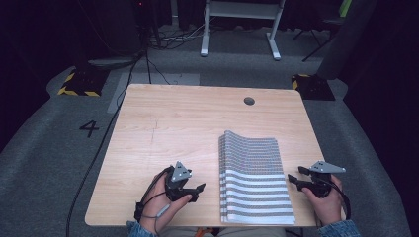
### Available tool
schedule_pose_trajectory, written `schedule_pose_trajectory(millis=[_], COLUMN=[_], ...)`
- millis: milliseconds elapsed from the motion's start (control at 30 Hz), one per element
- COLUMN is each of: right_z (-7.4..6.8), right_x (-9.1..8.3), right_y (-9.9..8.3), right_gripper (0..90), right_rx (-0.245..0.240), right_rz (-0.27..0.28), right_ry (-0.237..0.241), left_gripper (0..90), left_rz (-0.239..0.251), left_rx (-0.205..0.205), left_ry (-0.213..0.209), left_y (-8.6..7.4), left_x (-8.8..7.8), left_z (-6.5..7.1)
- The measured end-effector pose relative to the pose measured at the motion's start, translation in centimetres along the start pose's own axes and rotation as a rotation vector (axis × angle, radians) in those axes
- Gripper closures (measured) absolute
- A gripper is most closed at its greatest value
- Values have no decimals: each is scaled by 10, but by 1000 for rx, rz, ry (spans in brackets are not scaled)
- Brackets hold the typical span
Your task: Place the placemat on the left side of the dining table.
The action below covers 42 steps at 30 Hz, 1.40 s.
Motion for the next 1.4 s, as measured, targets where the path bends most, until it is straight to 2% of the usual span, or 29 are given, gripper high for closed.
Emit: schedule_pose_trajectory(millis=[100,167,367,467,667,833,1033,1167,1233,1400], right_z=[0,0,-2,-3,-4,-4,-4,-4,-5,-5], right_x=[0,0,1,1,1,1,2,2,2,2], right_y=[0,0,0,1,1,1,1,1,1,1], right_gripper=[384,384,384,384,381,380,380,380,380,381], right_rx=[0,-1,10,10,11,11,2,1,1,-2], right_rz=[0,0,5,4,4,4,-1,-1,-1,-3], right_ry=[-1,-1,-10,-8,0,0,-8,-9,-9,-10], left_gripper=[323,325,335,335,336,335,328,324,302,307], left_rz=[21,29,33,28,-3,-27,-90,-131,-161,-161], left_rx=[-1,3,2,7,-12,-7,-4,8,19,37], left_ry=[-36,-42,-95,-105,-161,-180,-191,-222,-206,-195], left_y=[6,10,21,26,32,38,38,38,39,41], left_x=[-1,-1,7,13,33,48,64,69,70,70], left_z=[6,8,23,30,40,48,49,56,58,60])
Point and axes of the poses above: each handheld gripper's, and its own axes: x roughly forward along the jaws, y roughly out of its top, z roughly to its right, the point moved 3 cm from there along x, roughly forward along the jaws, and after that the axes turned 14 degrees about y, right-handed, at the moved point
